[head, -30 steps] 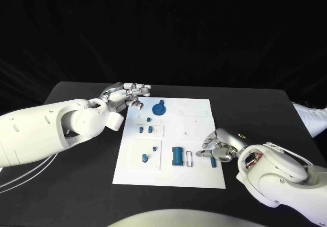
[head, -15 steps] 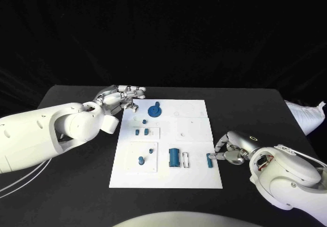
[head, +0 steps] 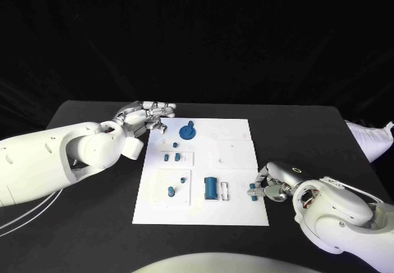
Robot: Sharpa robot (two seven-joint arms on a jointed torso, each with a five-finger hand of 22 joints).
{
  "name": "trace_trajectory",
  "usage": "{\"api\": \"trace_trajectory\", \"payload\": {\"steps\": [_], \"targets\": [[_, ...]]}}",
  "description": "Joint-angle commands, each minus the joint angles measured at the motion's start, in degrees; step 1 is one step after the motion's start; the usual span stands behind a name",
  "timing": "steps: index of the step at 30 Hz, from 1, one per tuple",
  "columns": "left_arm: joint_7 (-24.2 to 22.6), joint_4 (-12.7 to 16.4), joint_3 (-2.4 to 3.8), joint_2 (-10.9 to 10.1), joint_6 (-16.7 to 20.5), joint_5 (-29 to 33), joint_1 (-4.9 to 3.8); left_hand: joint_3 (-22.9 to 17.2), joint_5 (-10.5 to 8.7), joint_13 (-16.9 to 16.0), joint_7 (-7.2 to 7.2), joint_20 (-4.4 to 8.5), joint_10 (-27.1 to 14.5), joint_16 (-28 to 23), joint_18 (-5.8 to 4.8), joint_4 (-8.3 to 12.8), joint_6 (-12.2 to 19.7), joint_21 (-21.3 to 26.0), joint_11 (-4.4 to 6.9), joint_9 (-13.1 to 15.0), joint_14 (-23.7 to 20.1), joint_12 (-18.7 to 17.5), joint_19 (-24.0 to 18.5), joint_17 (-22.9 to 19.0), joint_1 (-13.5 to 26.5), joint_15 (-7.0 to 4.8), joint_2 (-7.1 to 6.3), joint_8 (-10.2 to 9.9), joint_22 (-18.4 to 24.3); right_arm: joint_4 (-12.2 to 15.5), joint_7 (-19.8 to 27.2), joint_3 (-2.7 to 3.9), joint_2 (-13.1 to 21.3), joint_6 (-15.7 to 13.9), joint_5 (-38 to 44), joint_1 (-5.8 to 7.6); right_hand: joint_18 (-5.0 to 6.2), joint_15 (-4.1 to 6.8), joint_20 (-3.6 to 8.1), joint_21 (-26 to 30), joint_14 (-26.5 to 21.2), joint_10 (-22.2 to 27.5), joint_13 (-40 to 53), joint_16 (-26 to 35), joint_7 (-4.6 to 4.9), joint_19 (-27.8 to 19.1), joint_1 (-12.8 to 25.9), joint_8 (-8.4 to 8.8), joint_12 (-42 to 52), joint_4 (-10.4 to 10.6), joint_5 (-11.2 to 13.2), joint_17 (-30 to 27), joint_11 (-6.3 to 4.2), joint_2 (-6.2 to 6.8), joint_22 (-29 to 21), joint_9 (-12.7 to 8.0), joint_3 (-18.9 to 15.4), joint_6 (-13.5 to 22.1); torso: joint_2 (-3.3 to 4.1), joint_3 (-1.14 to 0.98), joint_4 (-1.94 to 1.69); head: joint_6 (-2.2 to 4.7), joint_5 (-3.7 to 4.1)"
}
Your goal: Assemble the parts on the task board
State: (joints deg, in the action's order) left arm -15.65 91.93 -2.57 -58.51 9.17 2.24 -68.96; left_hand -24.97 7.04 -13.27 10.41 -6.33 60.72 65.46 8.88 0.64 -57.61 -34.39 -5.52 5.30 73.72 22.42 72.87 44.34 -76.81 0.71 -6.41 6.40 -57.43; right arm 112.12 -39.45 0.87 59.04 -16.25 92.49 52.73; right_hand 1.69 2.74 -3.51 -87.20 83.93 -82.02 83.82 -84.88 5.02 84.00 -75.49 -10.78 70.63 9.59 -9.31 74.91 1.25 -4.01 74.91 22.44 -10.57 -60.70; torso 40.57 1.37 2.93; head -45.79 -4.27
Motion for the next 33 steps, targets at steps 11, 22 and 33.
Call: {"api": "trace_trajectory", "payload": {"steps": [11, 22, 33], "targets": [[-0.1, 0.1, 0.01, 0.0, -1.1, -0.1, -0.02, 0.3, 0.27, -0.1, -0.16, -0.13, -0.3, -0.3, 0.79, 0.1, 0.4, 0.3, -0.01, -0.1, -0.5, 0.3, -0.4, -0.1, 0.4, 0.08, 0.35, 0.4, 0.1, -0.7, -0.8, -0.07, -1.2, 4.1, 1.5, -0.4, -0.58, 0.86, 0.38, 0.3, 4.3, -0.2, -6.4, 0.2, -0.68, 2.9, -4.2, 0.05, -0.4, -1.2, 0.8, 6.4, -1.29, -1.49, 11.8, 0.1, 1.5, -1.7, -0.02, 0.01, 0.01, -0.22, -0.2], [0.0, 0.2, 0.0, 0.0, -1.1, -0.2, -0.02, 0.3, 0.27, -0.1, -0.16, -0.13, -0.3, -0.3, 0.79, 0.1, 0.4, 0.3, -0.01, -0.1, -0.5, 0.3, -0.4, -0.1, 0.4, 0.08, 0.35, 0.4, 0.1, -2.4, -1.6, -0.27, -3.6, 9.1, 7.4, -1.15, -0.58, 1.12, 0.71, 0.3, 4.4, 0.0, -6.6, 0.1, -0.85, 2.8, -9.1, 0.77, -1.0, -4.8, 4.4, 6.7, -1.52, -1.29, 11.8, -0.1, 4.8, -2.1, -0.01, 0.01, 0.03, -0.36, -0.32], [0.0, 0.2, -0.01, -0.1, -1.2, -0.2, -0.02, 0.3, 0.27, -0.1, -0.16, -0.13, -0.3, -0.3, 0.79, 0.1, 0.4, 0.3, -0.01, -0.1, -0.5, 0.3, -0.4, -0.1, 0.4, 0.08, 0.35, 0.4, 0.1, -2.9, -1.8, -0.33, -4.5, 11.6, 10.1, -1.58, -0.61, 1.04, 0.73, 0.3, 4.4, 0.3, -6.8, 0.0, -0.6, 2.9, -12.3, 1.52, -1.7, -8.2, 4.5, 7.1, -1.39, -1.62, 11.9, -0.4, 8.9, -2.6, -0.05, 0.02, 0.05, -0.55, -0.33]]}}
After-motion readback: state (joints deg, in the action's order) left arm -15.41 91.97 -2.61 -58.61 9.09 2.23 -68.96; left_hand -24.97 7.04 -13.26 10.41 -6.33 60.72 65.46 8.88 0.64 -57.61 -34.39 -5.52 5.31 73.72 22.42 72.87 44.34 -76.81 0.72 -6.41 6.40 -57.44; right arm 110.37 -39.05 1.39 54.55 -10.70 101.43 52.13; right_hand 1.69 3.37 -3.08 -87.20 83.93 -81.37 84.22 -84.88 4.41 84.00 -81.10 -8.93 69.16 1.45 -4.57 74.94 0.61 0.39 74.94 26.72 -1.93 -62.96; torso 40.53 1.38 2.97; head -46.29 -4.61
